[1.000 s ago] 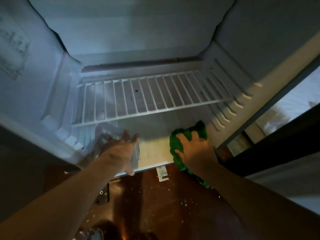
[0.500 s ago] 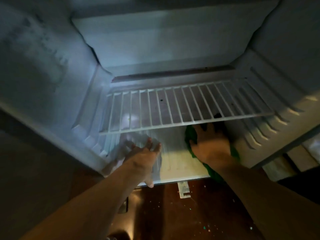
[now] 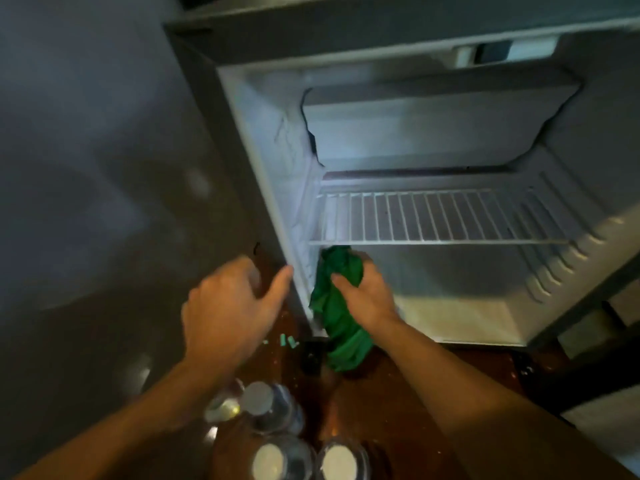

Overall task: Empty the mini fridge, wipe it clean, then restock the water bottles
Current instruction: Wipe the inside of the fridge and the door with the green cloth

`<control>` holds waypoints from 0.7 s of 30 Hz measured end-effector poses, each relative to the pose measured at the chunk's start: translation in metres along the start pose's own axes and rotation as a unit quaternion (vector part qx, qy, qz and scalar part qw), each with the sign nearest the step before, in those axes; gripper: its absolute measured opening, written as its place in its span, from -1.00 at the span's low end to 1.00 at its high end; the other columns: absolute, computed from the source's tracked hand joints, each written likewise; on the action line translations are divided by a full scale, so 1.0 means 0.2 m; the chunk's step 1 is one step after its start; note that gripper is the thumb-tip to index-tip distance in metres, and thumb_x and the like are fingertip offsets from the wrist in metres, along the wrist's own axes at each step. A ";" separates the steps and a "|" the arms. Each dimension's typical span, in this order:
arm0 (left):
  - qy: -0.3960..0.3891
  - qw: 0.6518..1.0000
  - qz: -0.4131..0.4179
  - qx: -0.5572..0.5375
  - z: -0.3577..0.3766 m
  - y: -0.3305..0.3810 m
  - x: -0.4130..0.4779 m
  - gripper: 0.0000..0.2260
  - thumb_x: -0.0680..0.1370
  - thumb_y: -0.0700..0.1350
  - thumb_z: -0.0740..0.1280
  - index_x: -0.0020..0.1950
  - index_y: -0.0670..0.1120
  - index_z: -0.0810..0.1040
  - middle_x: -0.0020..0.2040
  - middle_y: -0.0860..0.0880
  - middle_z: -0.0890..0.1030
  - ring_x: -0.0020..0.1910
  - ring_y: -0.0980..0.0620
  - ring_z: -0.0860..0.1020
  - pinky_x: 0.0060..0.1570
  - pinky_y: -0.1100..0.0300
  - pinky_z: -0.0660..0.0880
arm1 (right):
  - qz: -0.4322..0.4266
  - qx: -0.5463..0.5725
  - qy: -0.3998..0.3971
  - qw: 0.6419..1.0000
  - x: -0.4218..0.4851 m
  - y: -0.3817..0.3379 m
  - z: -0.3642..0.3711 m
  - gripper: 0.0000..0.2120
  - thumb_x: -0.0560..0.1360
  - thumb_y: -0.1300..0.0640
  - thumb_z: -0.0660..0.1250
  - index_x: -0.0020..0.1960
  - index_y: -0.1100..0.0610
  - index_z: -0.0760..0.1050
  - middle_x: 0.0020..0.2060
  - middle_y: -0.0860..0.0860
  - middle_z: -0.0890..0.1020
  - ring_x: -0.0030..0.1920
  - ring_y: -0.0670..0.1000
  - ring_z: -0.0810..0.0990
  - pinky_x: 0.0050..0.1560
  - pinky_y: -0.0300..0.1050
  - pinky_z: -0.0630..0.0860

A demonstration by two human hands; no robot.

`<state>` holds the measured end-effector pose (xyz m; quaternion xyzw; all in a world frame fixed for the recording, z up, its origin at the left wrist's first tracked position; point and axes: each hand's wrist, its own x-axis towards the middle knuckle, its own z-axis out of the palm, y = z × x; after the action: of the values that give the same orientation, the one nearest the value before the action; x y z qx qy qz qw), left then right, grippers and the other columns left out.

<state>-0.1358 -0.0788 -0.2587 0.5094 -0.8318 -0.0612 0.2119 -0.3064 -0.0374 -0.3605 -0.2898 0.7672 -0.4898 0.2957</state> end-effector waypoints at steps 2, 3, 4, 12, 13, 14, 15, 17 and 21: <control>0.040 0.985 -0.026 -0.169 -0.07 -0.04 0.08 -0.60 0.40 0.30 0.36 -0.03 0.00 0.46 -0.07 -0.01 0.55 -0.06 -0.10 0.55 -0.08 0.04 0.48 | 0.010 0.147 0.026 0.989 -0.07 -0.13 0.04 -0.64 0.49 0.01 0.41 0.24 -0.01 0.42 -0.01 -0.02 0.63 -0.04 -0.03 0.61 -0.09 -0.23 0.54; 0.018 0.969 -0.011 -0.248 -0.09 -0.03 0.13 -0.48 0.39 0.28 0.40 0.18 -0.02 0.43 0.09 0.00 0.54 0.06 -0.03 0.55 0.03 0.06 0.49 | 0.012 0.194 0.035 0.980 -0.10 -0.16 0.04 -0.70 0.49 0.01 0.42 0.18 -0.01 0.45 -0.07 -0.06 0.63 -0.08 -0.07 0.62 -0.15 -0.29 0.54; -0.004 0.950 0.015 -0.311 -0.11 0.00 0.18 -0.38 0.38 0.27 0.42 0.32 0.01 0.35 0.21 0.03 0.51 0.17 0.05 0.53 0.12 0.10 0.48 | 0.014 0.220 0.040 0.975 -0.12 -0.18 0.04 -0.75 0.49 -0.01 0.41 0.12 -0.02 0.48 -0.09 -0.07 0.64 -0.09 -0.06 0.63 -0.13 -0.26 0.56; 0.133 0.904 -0.044 -0.404 -0.02 0.22 0.39 -0.22 0.33 0.24 0.39 0.47 -0.08 0.31 0.24 -0.01 0.57 0.23 0.03 0.53 0.26 0.02 0.47 | -0.055 0.050 0.000 0.997 -0.19 -0.12 0.08 -0.67 0.54 -0.07 0.31 0.28 -0.05 0.44 0.13 -0.08 0.48 0.11 -0.03 0.52 0.16 -0.05 0.49; 0.156 0.903 -0.035 -0.400 -0.01 0.23 0.39 -0.27 0.35 0.20 0.38 0.44 -0.10 0.36 0.17 0.03 0.59 0.17 0.06 0.56 0.23 0.03 0.49 | -0.050 0.035 0.009 0.998 -0.15 -0.11 0.08 -0.68 0.55 -0.09 0.30 0.27 -0.05 0.44 0.13 -0.05 0.50 0.10 0.00 0.53 0.16 -0.01 0.51; 0.183 0.900 -0.019 -0.395 0.00 0.24 0.39 -0.33 0.37 0.17 0.39 0.40 -0.12 0.41 0.10 0.09 0.60 0.11 0.09 0.58 0.20 0.05 0.51 | -0.037 0.019 0.019 0.999 -0.09 -0.10 0.09 -0.70 0.55 -0.10 0.28 0.25 -0.04 0.46 0.12 -0.02 0.52 0.08 0.04 0.55 0.13 0.02 0.52; 0.211 0.895 -0.006 -0.394 0.01 0.24 0.39 -0.39 0.38 0.14 0.39 0.35 -0.13 0.45 0.04 0.14 0.59 0.05 0.12 0.59 0.18 0.06 0.52 | -0.014 0.006 0.022 1.000 -0.03 -0.09 0.09 -0.71 0.55 -0.10 0.27 0.22 -0.02 0.47 0.09 0.01 0.56 0.06 0.07 0.57 0.11 0.04 0.54; 0.244 0.880 0.010 -0.407 0.02 0.24 0.39 -0.43 0.39 0.11 0.40 0.30 -0.16 0.48 -0.02 0.18 0.58 0.00 0.13 0.60 0.13 0.04 0.55 | 0.047 0.029 0.007 0.998 0.08 -0.08 0.11 -0.71 0.55 -0.09 0.28 0.20 0.05 0.49 0.08 0.07 0.61 0.06 0.12 0.60 0.11 0.04 0.55; 0.246 0.879 0.026 -0.407 0.04 0.24 0.40 -0.40 0.38 0.11 0.40 0.29 -0.25 0.48 -0.09 0.23 0.54 -0.07 0.12 0.59 0.07 0.01 0.57 | 0.072 0.065 0.007 0.995 0.15 -0.08 0.10 -0.69 0.53 -0.08 0.31 0.16 0.09 0.51 0.08 0.08 0.62 0.05 0.13 0.61 0.14 0.11 0.55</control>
<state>-0.2100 -0.1274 -0.2278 0.3550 -0.6679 -0.2610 0.5998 -0.3084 -0.0763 -0.3570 -0.2106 0.7543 -0.5185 0.3432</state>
